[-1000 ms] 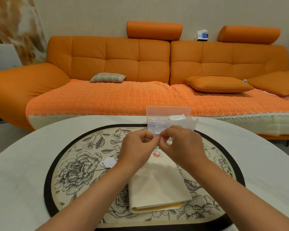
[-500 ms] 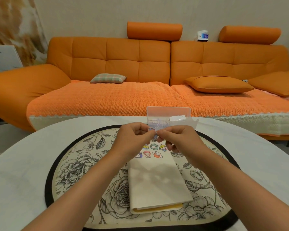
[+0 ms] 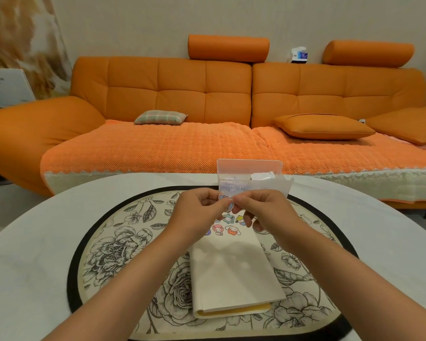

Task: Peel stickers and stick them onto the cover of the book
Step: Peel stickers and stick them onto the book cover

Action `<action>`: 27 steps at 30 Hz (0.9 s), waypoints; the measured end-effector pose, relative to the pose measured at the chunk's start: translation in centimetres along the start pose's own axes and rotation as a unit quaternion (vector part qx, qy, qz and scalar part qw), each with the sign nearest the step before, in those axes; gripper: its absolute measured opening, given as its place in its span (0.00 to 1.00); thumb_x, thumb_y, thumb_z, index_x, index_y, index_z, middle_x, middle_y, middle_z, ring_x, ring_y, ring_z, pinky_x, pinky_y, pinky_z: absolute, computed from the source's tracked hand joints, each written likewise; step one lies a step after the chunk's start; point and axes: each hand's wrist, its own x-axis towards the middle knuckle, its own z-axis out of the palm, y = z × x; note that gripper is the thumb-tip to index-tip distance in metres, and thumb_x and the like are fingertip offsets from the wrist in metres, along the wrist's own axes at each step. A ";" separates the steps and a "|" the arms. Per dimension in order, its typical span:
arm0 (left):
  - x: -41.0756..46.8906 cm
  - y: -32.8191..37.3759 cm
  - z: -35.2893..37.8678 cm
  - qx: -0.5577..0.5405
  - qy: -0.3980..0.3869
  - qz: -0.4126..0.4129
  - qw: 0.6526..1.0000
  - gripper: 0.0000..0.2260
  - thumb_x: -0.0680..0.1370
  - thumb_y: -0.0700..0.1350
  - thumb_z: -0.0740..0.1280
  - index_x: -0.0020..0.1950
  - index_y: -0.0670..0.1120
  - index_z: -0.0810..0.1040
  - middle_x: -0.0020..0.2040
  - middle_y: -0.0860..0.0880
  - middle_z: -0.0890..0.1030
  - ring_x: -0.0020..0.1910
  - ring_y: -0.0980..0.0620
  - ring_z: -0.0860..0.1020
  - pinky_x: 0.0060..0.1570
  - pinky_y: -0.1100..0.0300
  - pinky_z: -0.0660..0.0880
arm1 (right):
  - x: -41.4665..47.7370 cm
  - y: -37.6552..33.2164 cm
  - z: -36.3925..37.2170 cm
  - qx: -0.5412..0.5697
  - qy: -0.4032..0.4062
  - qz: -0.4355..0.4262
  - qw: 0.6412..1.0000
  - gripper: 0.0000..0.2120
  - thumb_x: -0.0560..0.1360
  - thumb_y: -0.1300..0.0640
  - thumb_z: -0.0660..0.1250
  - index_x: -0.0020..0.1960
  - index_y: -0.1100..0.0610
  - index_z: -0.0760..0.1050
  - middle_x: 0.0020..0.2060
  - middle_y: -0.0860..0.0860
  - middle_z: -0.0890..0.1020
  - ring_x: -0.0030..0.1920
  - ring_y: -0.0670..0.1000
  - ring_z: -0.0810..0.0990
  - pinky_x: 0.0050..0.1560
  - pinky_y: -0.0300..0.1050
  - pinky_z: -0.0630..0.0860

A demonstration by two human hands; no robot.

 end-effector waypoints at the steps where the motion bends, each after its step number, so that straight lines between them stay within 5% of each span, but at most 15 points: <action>1: 0.0 0.1 -0.1 -0.003 -0.001 -0.002 1.000 0.02 0.75 0.45 0.73 0.42 0.49 0.84 0.38 0.49 0.86 0.33 0.57 0.81 0.37 0.54 0.75 | 0.1 0.0 -0.1 0.015 -0.011 0.008 1.000 0.09 0.79 0.56 0.69 0.47 0.60 0.85 0.39 0.51 0.86 0.29 0.48 0.73 0.27 0.38 0.66; 9: 0.0 -0.1 0.0 -0.012 -0.011 -0.009 1.000 0.03 0.75 0.42 0.74 0.41 0.46 0.84 0.35 0.48 0.84 0.32 0.57 0.79 0.35 0.57 0.73 | -0.2 -0.2 -0.3 -0.060 -0.003 -0.018 0.998 0.10 0.79 0.56 0.69 0.42 0.59 0.84 0.24 0.44 0.79 0.23 0.43 0.70 0.28 0.35 0.66; 13: 0.0 -0.3 0.2 -0.009 0.002 -0.004 1.000 0.04 0.76 0.41 0.73 0.40 0.46 0.84 0.37 0.46 0.85 0.32 0.56 0.79 0.31 0.66 0.74 | -0.1 0.1 0.2 -0.103 0.029 -0.046 0.993 0.09 0.79 0.55 0.70 0.41 0.54 0.83 0.25 0.43 0.80 0.25 0.43 0.72 0.28 0.34 0.68; 20: -0.4 -0.5 1.1 -0.031 0.030 -0.009 0.999 0.04 0.75 0.42 0.73 0.41 0.44 0.84 0.37 0.45 0.85 0.30 0.59 0.78 0.26 0.67 0.71 | -0.3 1.4 1.1 -0.248 0.089 -0.143 0.954 0.08 0.78 0.53 0.66 0.41 0.49 0.82 0.29 0.37 0.79 0.29 0.42 0.74 0.31 0.37 0.68; 27: -0.6 -0.6 1.4 -0.025 0.034 -0.003 0.999 0.04 0.75 0.42 0.74 0.40 0.44 0.84 0.32 0.47 0.83 0.28 0.57 0.76 0.26 0.66 0.70 | -0.4 1.7 1.3 -0.332 0.110 -0.175 0.920 0.08 0.78 0.52 0.65 0.41 0.48 0.80 0.30 0.41 0.78 0.31 0.44 0.73 0.31 0.41 0.66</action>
